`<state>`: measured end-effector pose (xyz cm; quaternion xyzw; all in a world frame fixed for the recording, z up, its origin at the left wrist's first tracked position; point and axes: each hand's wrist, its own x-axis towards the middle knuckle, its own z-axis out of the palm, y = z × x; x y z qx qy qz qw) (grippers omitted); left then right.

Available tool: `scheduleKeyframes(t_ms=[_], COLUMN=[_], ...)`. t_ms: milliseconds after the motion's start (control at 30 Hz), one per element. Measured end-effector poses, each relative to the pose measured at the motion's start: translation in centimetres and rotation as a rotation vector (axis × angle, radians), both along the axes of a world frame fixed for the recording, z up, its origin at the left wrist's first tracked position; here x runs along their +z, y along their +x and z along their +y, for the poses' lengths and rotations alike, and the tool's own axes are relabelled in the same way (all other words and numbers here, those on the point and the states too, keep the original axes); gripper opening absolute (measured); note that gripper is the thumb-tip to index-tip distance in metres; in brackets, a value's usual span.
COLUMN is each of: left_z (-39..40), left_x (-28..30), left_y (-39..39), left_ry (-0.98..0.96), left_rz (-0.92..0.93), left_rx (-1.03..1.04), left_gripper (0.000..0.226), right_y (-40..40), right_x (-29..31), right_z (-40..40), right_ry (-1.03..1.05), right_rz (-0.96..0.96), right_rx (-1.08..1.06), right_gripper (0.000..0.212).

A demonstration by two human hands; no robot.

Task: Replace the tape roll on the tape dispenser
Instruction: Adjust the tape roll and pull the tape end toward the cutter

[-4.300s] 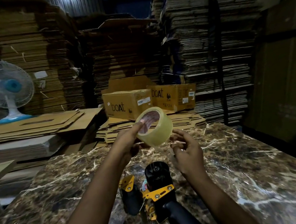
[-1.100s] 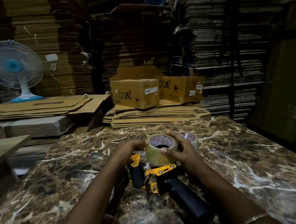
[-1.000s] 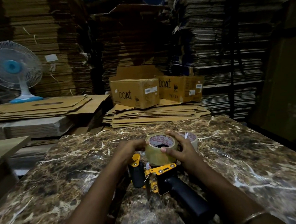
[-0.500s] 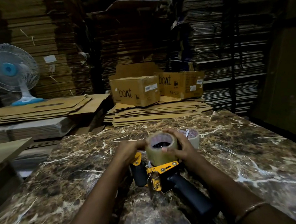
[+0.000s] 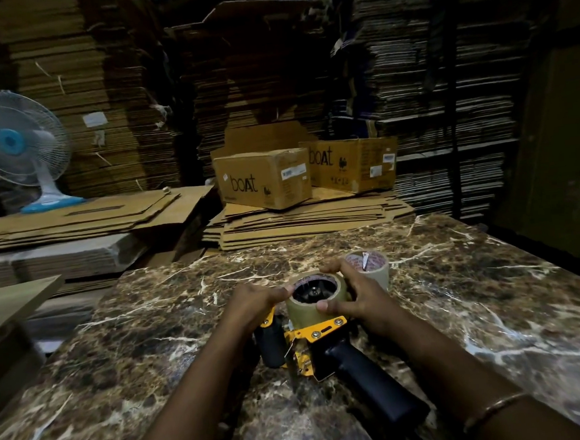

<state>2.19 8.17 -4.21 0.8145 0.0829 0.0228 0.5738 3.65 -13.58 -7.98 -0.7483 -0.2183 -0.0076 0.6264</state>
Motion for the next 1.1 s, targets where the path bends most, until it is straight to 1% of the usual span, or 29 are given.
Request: scheduleKeyframes(t_ms=[100,200,333,367,433,467,533,633,700,800,867,1000,1067,1100], left_z=[0.2,0.0,-0.5,-0.6,-0.6,-0.5,-0.2,0.2,0.5,0.8,0.9,1.1,1.7,2.0], left_x=[-0.1,-0.1,-0.4,-0.6,-0.6,-0.6,-0.6,-0.3,-0.1,0.2,0.5,0.9,0.8,0.6], left_y=[0.5,0.9,-0.1,-0.3,-0.4,-0.3,0.2,0.9,1.4,2.3,2.4,1.4,0.5,0.0], left_ry=[0.049,0.073,0.081,0.117,0.242,0.303,0.355,0.370,0.384,0.402,0.395,0.247,0.300,0.361], left_rz=[0.046,0.049,-0.090,-0.138,-0.212,-0.228,-0.238,-0.254,-0.263,-0.312,-0.375,-0.557,-0.630,-0.672], left_rx=[-0.005,0.020,0.070,0.110,0.222,0.272,0.317,0.269,0.216,0.191,0.194,0.298,0.332,0.313], left_gripper=[0.036,0.042,0.023,0.024,0.036,0.043,0.051,0.057,0.057,0.055,0.055,0.060,0.061,0.055], right_y=[-0.1,0.0,-0.2,-0.3,-0.4,-0.4,-0.3,-0.2,-0.3,-0.4,-0.5,-0.2,-0.2,-0.2], right_x=[0.0,0.0,-0.2,-0.2,-0.2,-0.2,-0.3,-0.4,-0.2,0.0,0.1,-0.5,-0.6,-0.6], right_z=[-0.2,-0.4,-0.4,-0.4,-0.6,-0.8,-1.0,-0.7,-0.3,0.0,0.2,0.5,0.7,0.8], right_ry=[-0.084,-0.137,-0.177,-0.178,-0.168,-0.149,-0.109,-0.135,-0.155,-0.197,-0.212,-0.200,-0.209,-0.214], right_rz=[-0.016,-0.013,-0.014,-0.018,-0.018,-0.005,0.012,-0.033,-0.049,-0.079,-0.088,-0.106,-0.103,-0.103], right_rx=[0.001,-0.011,-0.019,-0.019,-0.013,-0.011,-0.017,-0.081,-0.118,-0.164,-0.188,-0.180,-0.166,-0.166], right_gripper=[0.071,0.073,0.069,0.069,0.069,0.068,0.063,0.060,0.061,0.061,0.065,0.067,0.072,0.079])
